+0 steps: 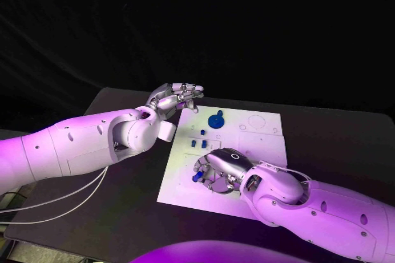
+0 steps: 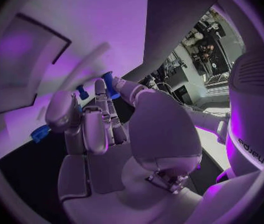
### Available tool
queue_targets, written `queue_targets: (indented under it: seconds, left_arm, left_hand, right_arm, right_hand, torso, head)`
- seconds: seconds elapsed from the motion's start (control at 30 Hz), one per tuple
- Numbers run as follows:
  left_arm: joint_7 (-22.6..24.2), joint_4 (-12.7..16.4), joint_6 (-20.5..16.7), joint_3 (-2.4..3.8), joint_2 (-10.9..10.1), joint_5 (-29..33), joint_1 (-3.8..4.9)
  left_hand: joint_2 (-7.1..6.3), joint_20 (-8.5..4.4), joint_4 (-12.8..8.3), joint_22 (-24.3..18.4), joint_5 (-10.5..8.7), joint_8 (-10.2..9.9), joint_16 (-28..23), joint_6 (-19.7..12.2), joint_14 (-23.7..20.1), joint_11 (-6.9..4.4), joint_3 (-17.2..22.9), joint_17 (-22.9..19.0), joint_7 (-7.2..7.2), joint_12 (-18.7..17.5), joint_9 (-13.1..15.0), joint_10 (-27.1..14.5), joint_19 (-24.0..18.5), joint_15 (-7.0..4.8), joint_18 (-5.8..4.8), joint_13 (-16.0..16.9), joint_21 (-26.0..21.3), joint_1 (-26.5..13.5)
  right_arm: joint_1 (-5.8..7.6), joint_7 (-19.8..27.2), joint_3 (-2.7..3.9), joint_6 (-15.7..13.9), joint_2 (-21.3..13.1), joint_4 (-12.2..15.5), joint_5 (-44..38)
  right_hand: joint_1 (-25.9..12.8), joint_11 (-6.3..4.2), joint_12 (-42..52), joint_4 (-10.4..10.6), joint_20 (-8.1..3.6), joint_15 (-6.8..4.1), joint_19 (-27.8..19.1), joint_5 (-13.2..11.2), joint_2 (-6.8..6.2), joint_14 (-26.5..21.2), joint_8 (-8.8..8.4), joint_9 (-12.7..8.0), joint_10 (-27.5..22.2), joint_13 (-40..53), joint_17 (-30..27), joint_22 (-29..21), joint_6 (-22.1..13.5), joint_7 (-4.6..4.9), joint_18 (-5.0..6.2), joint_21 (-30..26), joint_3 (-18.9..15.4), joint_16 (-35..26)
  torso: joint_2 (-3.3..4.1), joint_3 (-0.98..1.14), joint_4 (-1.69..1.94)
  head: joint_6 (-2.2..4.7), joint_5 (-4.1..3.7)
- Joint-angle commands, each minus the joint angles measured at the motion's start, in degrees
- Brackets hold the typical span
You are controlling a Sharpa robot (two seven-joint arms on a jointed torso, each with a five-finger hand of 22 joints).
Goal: Assemble the parts on the task board
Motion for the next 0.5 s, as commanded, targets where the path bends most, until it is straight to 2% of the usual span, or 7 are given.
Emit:
queue_targets:
  seconds: [0.03, 0.23, 0.4, 0.5]
  left_arm:
    - [0.2, 0.2, 1.0, 0.05, 0.0, -0.2, 0.02]
    - [0.1, 0.1, 1.0, 0.05, 0.0, -0.2, 0.02]
    - [0.1, 0.1, 1.1, 0.05, 0.0, -0.2, 0.02]
    - [0.1, 0.1, 1.1, 0.05, -0.1, -0.2, 0.02]
  left_hand:
    - [0.3, 0.23, -0.2, 0.1, 0.3, -0.1, 0.2, -0.5, -0.4, 0.11, 0.0, 0.1, 0.04, 0.3, 0.1, -0.4, -0.1, 0.14, 0.32, 0.1, 0.0, -0.1]
    - [0.3, 0.23, -0.2, 0.1, 0.3, -0.1, 0.2, -0.5, -0.4, 0.11, 0.0, 0.1, 0.04, 0.3, 0.1, -0.4, -0.1, 0.14, 0.32, 0.1, 0.0, -0.1]
    - [0.3, 0.23, -0.2, 0.1, 0.3, -0.1, 0.2, -0.5, -0.4, 0.11, 0.0, 0.1, 0.04, 0.3, 0.1, -0.4, -0.1, 0.14, 0.32, 0.1, 0.0, -0.1]
    - [0.3, 0.23, -0.2, 0.1, 0.3, -0.1, 0.2, -0.5, -0.4, 0.11, 0.0, 0.1, 0.04, 0.3, 0.1, -0.4, -0.1, 0.14, 0.32, 0.1, 0.0, -0.1]
  right_arm:
    - [-0.06, -0.2, -0.05, 0.7, 0.1, 0.0, -0.1]
    - [-0.15, -0.4, -0.09, -1.3, -0.3, 0.2, 0.0]
    - [-0.31, 0.8, -0.1, -4.4, -1.3, 1.3, 1.9]
    - [-0.34, 1.7, -0.1, -5.0, -1.6, 1.7, 3.2]
  right_hand:
    - [-0.1, -0.13, -0.3, 0.0, 0.38, 0.31, 0.1, 0.4, -0.36, 1.3, -0.85, -0.2, -0.4, 0.1, 0.2, 1.4, -1.3, -0.24, -0.44, -0.3, -0.3, 0.3]
    - [-0.1, -0.14, -0.2, 0.0, 0.36, 0.28, 0.1, 0.4, -0.33, 1.3, -0.93, -0.2, -0.2, 0.2, 0.1, 1.4, -1.3, -0.19, -0.43, -0.3, -0.3, 0.3]
    - [-0.2, -0.52, 0.3, 0.0, 0.15, -0.02, 0.3, 0.4, -0.84, 1.4, -2.58, -0.7, 0.7, 0.6, 0.4, 1.7, -3.6, -0.18, -0.47, 0.0, -0.5, 0.5]
    - [0.0, -0.5, 0.4, 0.0, 0.13, -0.03, 0.3, 0.5, -0.8, 1.3, -2.69, -0.7, 0.7, 0.6, 0.1, 1.6, -3.7, -0.2, -0.46, -0.1, -0.5, 0.4]
  torso:
    - [-0.07, -0.02, 0.0]
    - [-0.02, 0.01, 0.0]
    - [-0.02, 0.02, -0.03]
    - [-0.02, 0.01, -0.05]
  head:
    - [0.0, -0.06]
    - [0.05, -0.11]
    - [0.09, -0.12]
    - [0.12, -0.1]
